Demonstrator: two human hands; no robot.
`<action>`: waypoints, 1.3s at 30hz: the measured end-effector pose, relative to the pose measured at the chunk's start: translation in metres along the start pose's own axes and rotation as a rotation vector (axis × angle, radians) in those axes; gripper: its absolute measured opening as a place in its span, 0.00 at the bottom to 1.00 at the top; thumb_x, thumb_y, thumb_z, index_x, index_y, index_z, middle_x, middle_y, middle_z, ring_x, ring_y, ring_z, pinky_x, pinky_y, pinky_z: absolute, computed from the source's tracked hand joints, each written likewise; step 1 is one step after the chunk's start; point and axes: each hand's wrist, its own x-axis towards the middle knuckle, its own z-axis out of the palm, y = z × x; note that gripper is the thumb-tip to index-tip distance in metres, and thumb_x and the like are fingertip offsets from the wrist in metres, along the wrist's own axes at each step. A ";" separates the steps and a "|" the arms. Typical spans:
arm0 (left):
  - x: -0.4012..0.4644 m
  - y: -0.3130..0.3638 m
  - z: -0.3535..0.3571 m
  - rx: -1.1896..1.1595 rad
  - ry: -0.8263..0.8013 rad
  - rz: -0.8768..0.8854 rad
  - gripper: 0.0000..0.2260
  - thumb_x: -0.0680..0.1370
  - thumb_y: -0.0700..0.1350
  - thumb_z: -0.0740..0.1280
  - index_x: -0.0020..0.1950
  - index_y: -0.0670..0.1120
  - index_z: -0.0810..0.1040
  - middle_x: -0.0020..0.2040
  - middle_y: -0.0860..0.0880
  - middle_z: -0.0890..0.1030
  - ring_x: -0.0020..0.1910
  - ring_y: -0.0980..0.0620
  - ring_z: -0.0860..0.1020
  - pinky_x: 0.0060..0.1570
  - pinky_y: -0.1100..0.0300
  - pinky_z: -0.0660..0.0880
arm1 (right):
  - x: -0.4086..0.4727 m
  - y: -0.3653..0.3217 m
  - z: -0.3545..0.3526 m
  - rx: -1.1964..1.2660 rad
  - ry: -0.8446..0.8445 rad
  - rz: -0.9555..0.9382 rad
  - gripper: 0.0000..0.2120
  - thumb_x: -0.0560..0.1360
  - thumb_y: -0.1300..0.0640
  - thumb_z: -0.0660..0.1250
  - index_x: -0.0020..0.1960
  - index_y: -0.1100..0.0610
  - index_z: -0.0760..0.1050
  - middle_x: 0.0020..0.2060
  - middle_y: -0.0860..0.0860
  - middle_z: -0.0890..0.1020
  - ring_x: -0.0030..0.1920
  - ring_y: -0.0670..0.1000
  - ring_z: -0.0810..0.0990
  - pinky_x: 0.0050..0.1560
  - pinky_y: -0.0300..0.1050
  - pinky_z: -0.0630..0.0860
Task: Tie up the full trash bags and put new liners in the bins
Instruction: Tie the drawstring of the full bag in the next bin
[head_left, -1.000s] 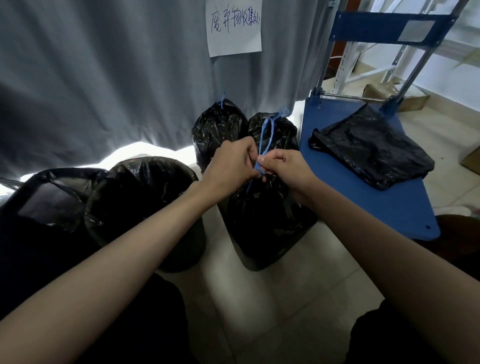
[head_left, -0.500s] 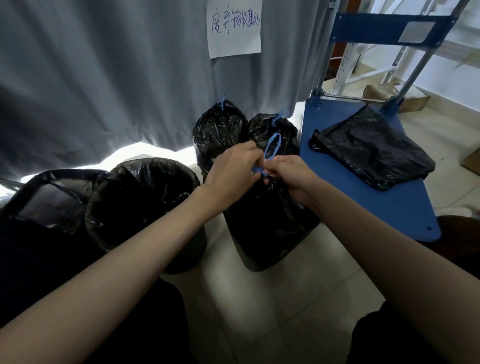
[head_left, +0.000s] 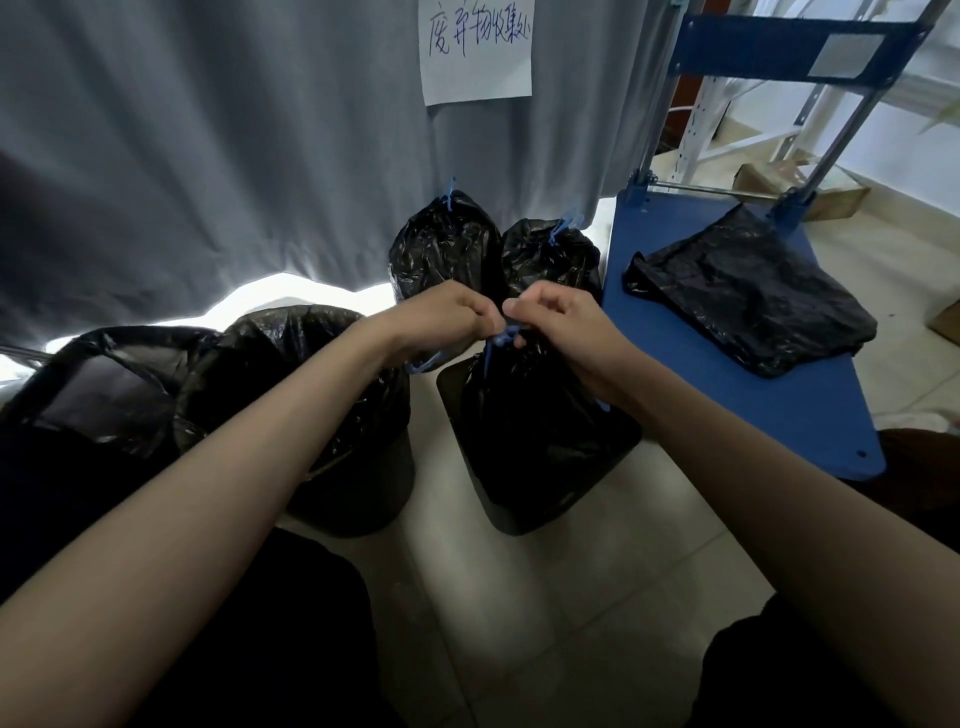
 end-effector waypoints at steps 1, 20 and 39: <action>0.000 -0.001 -0.001 -0.002 -0.011 -0.022 0.13 0.79 0.42 0.64 0.36 0.50 0.81 0.37 0.44 0.74 0.38 0.48 0.69 0.36 0.69 0.70 | 0.000 0.002 0.000 -0.065 -0.017 -0.018 0.10 0.77 0.57 0.69 0.44 0.66 0.77 0.38 0.59 0.79 0.39 0.51 0.78 0.48 0.45 0.75; -0.001 -0.001 -0.009 0.047 -0.067 -0.063 0.11 0.82 0.45 0.61 0.47 0.45 0.82 0.41 0.45 0.74 0.36 0.53 0.67 0.33 0.63 0.63 | -0.009 -0.007 0.004 -0.362 -0.085 0.076 0.12 0.75 0.54 0.68 0.36 0.59 0.80 0.32 0.58 0.72 0.32 0.51 0.69 0.35 0.42 0.67; -0.001 -0.005 -0.012 0.405 0.137 -0.030 0.10 0.76 0.48 0.71 0.40 0.43 0.79 0.40 0.47 0.82 0.42 0.52 0.79 0.39 0.61 0.71 | -0.004 -0.010 -0.024 -0.488 -0.073 0.248 0.20 0.76 0.58 0.65 0.27 0.56 0.66 0.21 0.48 0.64 0.22 0.46 0.60 0.23 0.36 0.59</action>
